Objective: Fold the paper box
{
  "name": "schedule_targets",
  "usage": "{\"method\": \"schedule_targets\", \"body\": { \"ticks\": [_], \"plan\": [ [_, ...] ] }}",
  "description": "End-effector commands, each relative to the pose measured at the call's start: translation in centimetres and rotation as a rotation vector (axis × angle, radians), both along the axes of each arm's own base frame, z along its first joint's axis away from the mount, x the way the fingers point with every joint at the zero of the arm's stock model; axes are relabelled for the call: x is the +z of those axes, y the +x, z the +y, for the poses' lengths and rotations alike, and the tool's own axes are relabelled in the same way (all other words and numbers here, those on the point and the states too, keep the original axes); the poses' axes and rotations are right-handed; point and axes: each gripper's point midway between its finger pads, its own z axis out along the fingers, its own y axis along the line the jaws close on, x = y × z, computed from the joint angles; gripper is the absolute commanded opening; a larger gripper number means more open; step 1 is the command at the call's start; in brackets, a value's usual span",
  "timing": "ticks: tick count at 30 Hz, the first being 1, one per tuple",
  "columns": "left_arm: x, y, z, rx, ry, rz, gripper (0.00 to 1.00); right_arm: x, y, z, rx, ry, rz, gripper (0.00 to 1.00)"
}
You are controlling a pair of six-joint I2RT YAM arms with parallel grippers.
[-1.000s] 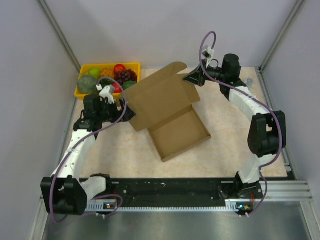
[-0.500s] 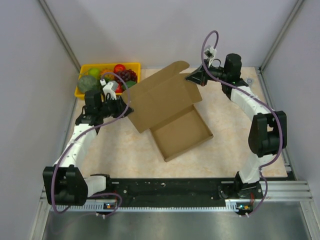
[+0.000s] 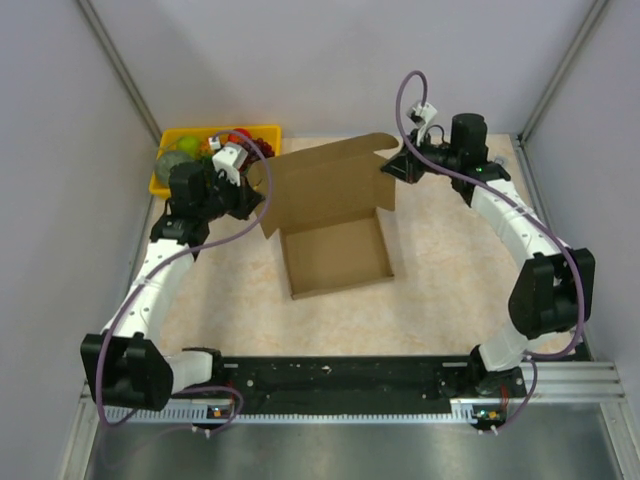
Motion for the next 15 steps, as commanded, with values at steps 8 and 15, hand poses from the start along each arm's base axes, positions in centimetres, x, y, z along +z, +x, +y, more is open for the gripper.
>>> {"method": "schedule_targets", "body": {
  "ticks": [8,15],
  "plan": [
    [3.1,1.9,-2.7,-0.277,0.120,-0.250,0.00,-1.4,-3.5,-1.2,0.005,-0.125,0.039,0.28],
    [1.9,2.3,-2.7,-0.260,0.121,-0.227,0.00,-2.9,-2.4,-2.1,-0.071,-0.191,0.071,0.45]
  ]
}}
